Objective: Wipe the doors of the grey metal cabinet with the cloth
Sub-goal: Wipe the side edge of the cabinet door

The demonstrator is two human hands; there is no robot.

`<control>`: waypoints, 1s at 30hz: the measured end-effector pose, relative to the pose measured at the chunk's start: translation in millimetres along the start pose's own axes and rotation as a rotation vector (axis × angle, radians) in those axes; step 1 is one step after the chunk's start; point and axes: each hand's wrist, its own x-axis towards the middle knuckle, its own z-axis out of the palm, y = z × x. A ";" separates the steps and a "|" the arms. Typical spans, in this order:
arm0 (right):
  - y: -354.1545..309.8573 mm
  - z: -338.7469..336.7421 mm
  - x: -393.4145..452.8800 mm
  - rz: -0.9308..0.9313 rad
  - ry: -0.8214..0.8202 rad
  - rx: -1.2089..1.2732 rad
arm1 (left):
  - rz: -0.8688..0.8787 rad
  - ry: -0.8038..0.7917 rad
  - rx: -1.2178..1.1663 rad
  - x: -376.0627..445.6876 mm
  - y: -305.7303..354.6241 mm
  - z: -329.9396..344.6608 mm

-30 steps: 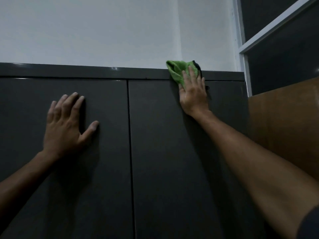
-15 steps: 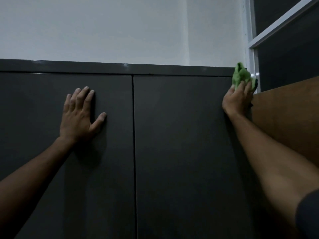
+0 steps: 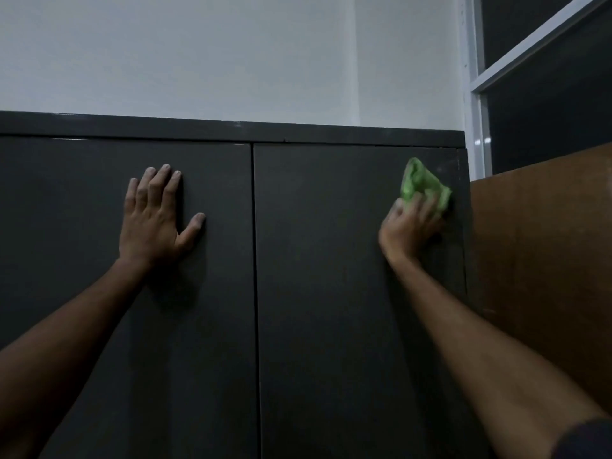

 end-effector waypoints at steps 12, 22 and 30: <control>-68.0 42.2 -166.7 -1.525 -0.456 -0.205 | -0.030 0.005 -0.052 0.6 -2.4 -1.9; 40.9 -16.2 -15.3 -0.336 -0.149 -0.152 | -0.041 -0.071 -0.055 4.6 -2.4 -7.1; -151.2 58.0 -104.0 -0.515 -0.113 -0.090 | 0.045 -0.108 -0.118 -10.8 -20.9 -34.0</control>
